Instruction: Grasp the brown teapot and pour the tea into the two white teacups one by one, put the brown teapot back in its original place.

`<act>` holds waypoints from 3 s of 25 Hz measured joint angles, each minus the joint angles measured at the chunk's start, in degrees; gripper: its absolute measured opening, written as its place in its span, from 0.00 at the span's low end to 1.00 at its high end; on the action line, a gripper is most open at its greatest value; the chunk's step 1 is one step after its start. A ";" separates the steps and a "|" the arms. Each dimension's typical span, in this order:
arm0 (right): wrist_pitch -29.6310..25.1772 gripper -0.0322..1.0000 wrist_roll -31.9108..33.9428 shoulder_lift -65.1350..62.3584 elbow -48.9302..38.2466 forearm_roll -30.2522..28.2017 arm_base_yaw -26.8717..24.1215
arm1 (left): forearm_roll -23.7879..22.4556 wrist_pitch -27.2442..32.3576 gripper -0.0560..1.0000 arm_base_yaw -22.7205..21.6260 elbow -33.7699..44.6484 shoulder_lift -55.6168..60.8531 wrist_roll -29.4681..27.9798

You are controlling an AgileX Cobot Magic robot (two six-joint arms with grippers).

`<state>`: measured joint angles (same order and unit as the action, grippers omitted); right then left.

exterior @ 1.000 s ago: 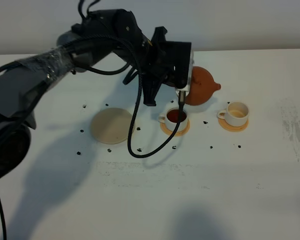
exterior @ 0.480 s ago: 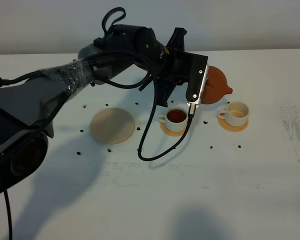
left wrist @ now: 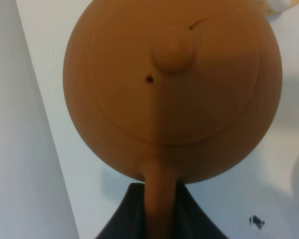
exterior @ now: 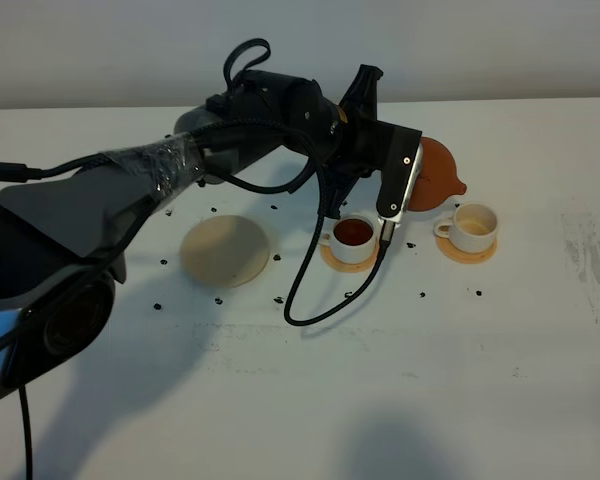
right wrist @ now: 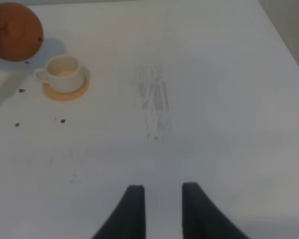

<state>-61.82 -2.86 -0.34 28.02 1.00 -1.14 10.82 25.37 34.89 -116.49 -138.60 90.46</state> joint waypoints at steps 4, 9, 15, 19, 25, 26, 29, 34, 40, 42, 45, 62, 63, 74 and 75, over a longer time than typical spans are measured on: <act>0.00 0.24 0.00 0.00 0.00 0.00 0.00 | -1.41 -0.76 0.12 0.58 0.00 -0.14 0.63; 0.00 0.24 0.00 0.00 0.00 0.00 0.00 | -3.90 -2.34 0.12 0.88 0.00 -0.14 0.64; 0.00 0.24 0.00 0.00 0.00 0.00 0.00 | -6.28 -4.09 0.12 1.79 0.00 -0.14 1.71; 0.00 0.24 0.00 0.00 0.00 0.00 0.00 | -7.93 -4.86 0.12 2.26 0.00 -0.26 2.03; 0.00 0.24 0.00 0.00 0.00 0.00 0.00 | -10.82 -6.11 0.12 2.63 0.00 -0.77 2.35; 0.00 0.24 0.00 0.00 0.00 0.00 0.00 | -11.14 -6.31 0.12 2.68 0.00 -0.79 2.39; 0.00 0.24 0.00 0.00 0.00 0.00 0.00 | -11.36 -6.56 0.12 2.92 0.00 -0.79 3.09; 0.00 0.24 0.00 0.00 0.00 0.00 0.00 | -11.99 -6.78 0.12 3.21 0.00 -0.79 3.60; 0.00 0.24 0.00 0.00 0.00 0.00 0.00 | -13.73 -7.86 0.12 3.94 0.00 -0.83 3.76; 0.00 0.24 0.00 0.00 0.00 0.00 0.00 | -13.99 -7.90 0.12 3.99 0.00 -0.83 3.81; 0.00 0.24 0.00 0.00 0.00 0.00 0.00 | -14.25 -7.90 0.12 3.99 0.00 -0.83 4.59; 0.00 0.24 0.00 0.00 0.00 0.00 0.00 | -17.39 -10.40 0.12 4.16 0.00 -0.98 5.66; 0.00 0.24 0.00 0.00 0.00 0.00 0.00 | -17.50 -10.40 0.12 4.16 0.00 -0.98 5.95; 0.00 0.24 0.00 0.00 0.00 0.00 0.00 | -20.71 -11.02 0.12 4.51 0.00 -0.98 6.68; 0.00 0.24 0.00 0.00 0.00 0.00 0.00 | -20.99 -11.07 0.12 4.65 0.00 -0.98 6.68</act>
<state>-61.82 -2.86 -0.34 28.02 1.00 -1.14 -10.16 14.31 39.54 -116.49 -139.58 97.14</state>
